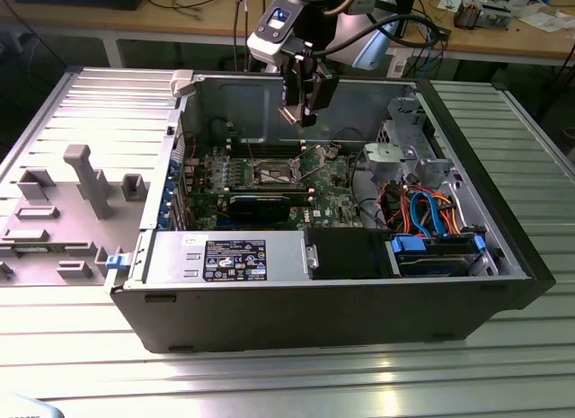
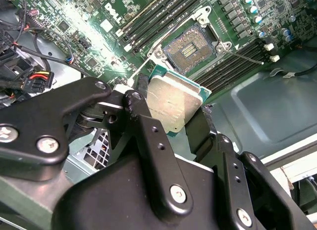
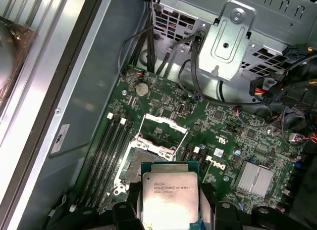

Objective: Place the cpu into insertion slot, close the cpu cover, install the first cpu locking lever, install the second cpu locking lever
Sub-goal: 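Place the cpu into insertion slot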

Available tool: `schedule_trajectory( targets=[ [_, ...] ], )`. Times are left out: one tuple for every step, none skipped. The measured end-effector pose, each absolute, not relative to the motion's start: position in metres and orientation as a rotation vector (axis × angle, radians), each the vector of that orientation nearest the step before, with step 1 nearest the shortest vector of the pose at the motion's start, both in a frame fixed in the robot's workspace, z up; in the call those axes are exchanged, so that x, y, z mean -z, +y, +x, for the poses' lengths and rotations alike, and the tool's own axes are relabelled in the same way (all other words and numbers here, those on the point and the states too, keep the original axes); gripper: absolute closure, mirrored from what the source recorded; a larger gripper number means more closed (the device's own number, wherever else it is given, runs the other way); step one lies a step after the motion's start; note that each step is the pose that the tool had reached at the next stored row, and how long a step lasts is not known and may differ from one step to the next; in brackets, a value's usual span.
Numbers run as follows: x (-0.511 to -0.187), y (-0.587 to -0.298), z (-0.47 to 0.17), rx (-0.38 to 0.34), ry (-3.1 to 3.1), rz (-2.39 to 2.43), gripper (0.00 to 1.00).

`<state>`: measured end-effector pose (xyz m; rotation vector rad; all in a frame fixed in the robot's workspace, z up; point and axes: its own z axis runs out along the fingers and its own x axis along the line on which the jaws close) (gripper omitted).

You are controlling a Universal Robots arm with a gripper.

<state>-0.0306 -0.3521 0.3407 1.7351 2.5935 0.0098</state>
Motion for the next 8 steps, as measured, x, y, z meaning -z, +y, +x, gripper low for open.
schedule_trajectory(
  targets=[
    [-0.3407, -0.3521, -0.0306, -0.010, 2.592, 1.738, 0.45],
    [-0.3407, -0.3521, -0.0306, -0.010, 2.590, 1.740, 0.45],
    [-0.3407, -0.3521, -0.0306, -0.010, 2.588, 1.743, 0.45],
    [-0.3407, -0.3521, -0.0306, -0.010, 2.586, 1.746, 0.45],
    [-0.3407, -0.3521, -0.0306, -0.010, 2.584, 1.750, 0.45],
    [-0.3407, -0.3521, -0.0306, -0.010, 2.582, 1.753, 0.45],
    [-0.3407, -0.3521, -0.0306, -0.010, 2.580, 1.755, 0.45],
    [-0.3407, -0.3521, -0.0306, -0.010, 2.579, 1.756, 0.45]
  ],
)
